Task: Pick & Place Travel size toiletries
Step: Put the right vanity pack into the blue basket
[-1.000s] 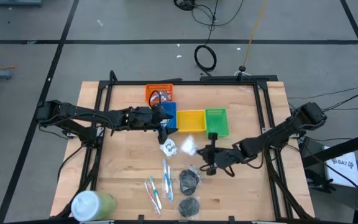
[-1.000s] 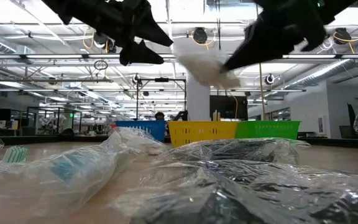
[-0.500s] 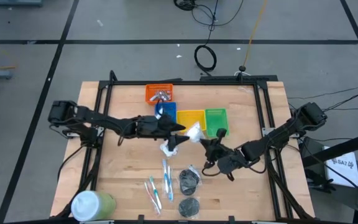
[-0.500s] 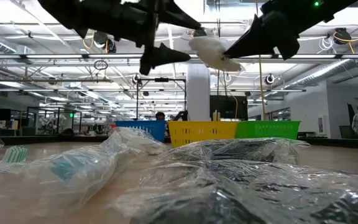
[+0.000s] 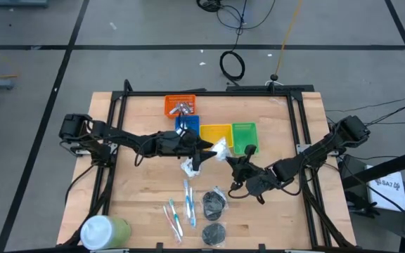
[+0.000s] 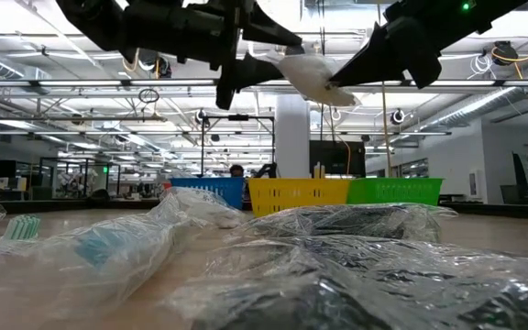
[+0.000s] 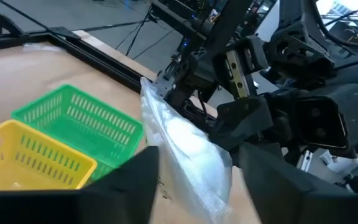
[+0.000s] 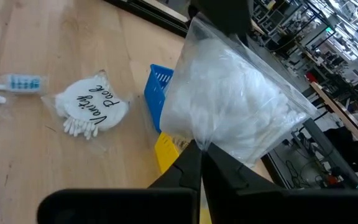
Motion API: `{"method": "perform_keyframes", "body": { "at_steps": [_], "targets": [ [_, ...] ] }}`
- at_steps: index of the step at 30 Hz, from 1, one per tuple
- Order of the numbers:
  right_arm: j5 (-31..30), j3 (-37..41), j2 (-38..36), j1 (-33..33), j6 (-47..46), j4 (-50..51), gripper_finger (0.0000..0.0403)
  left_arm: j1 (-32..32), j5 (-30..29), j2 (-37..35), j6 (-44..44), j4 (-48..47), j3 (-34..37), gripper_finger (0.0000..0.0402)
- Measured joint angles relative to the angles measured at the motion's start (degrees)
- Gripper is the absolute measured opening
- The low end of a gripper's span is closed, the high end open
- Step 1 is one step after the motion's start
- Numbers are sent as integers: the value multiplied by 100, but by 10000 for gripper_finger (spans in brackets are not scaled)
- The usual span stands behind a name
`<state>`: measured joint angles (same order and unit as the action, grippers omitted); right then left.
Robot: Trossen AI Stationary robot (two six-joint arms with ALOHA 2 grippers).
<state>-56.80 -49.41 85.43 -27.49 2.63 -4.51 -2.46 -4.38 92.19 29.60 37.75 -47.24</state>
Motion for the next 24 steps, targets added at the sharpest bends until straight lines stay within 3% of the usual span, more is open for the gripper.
{"method": "perform_keyframes", "body": {
  "at_steps": [7, 12, 16, 24],
  "targets": [
    [53, 0, 0, 0, -42, -7, 0, 103, 380, 6, -49, 16, 0, 20],
    [533, -4, 0, 2, -187, -16, 5, 132, 461, -19, -248, -7, 1, 4],
    [999, -4, 0, 2, -526, 20, 32, 236, 383, -321, -709, -126, 7, 1],
    [2438, -4, -369, 81, -1696, 5, 142, 483, -1185, -1529, -1459, -2275, -2, 0]
  ]
}}
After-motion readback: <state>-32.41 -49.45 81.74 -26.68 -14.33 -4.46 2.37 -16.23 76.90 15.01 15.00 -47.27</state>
